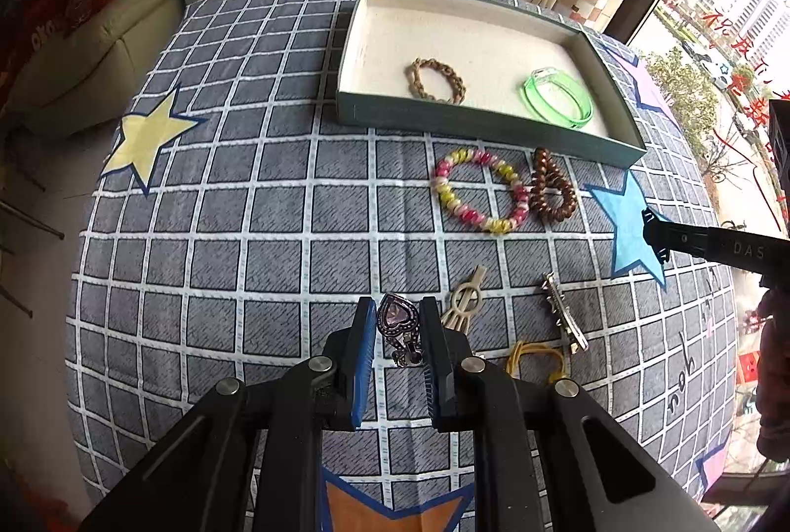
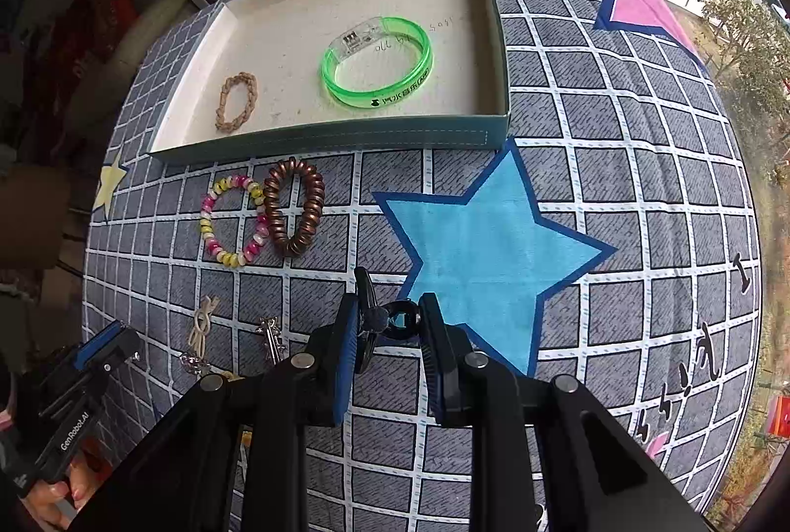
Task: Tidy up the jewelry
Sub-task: 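Carry the pendant and claw clip into the tray and open both tools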
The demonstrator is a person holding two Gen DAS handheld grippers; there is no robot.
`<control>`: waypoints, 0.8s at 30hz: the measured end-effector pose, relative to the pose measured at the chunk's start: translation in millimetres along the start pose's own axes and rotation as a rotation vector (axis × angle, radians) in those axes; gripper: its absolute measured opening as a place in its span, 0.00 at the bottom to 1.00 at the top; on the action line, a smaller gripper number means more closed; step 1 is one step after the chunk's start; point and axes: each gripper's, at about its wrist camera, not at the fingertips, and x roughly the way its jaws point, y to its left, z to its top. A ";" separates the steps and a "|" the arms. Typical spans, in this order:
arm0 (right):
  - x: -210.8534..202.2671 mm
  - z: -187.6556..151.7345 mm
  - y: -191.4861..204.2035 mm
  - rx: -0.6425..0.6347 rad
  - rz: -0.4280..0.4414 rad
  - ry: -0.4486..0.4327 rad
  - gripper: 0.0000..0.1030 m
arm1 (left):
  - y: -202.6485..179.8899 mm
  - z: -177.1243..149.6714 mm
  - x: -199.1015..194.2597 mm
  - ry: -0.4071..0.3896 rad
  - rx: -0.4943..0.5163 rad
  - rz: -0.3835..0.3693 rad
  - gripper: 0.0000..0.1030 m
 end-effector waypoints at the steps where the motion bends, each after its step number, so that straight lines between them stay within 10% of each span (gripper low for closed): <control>1: -4.0 1.4 -2.1 0.003 0.004 -0.004 0.26 | 0.8 4.1 -0.7 -0.009 0.008 -0.005 0.29; 24: -19.3 100.2 -3.7 0.009 0.071 -0.099 0.25 | -10.7 129.9 21.5 -0.156 -0.011 -0.012 0.29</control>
